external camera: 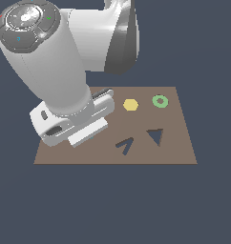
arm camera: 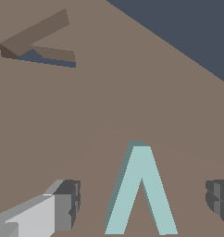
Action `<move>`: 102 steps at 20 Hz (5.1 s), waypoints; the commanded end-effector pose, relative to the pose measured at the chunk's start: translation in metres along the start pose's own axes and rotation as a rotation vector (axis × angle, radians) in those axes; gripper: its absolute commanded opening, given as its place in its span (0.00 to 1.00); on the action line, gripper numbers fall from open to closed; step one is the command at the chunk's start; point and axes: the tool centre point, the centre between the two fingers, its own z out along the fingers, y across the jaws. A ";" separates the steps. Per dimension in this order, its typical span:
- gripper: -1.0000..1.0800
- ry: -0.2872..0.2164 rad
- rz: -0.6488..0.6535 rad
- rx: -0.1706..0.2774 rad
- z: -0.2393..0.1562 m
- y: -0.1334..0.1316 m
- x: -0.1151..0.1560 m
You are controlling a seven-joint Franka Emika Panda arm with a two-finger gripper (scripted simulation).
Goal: Insert a designated object into the corresponding slot on a board.
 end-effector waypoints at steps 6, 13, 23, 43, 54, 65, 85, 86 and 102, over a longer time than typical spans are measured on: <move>0.96 0.000 0.003 0.000 -0.001 -0.001 0.000; 0.96 0.000 0.005 -0.001 0.017 -0.001 0.000; 0.00 0.000 0.005 -0.001 0.018 -0.001 0.000; 0.00 0.000 -0.202 -0.002 0.017 0.002 0.018; 0.00 0.000 -0.589 -0.003 0.014 -0.002 0.051; 0.00 0.000 -1.090 -0.004 0.011 -0.026 0.087; 0.00 -0.001 -1.696 -0.004 0.008 -0.076 0.107; 0.00 -0.001 -1.709 -0.004 0.008 -0.077 0.107; 0.96 -0.001 -1.750 -0.003 0.018 -0.081 0.107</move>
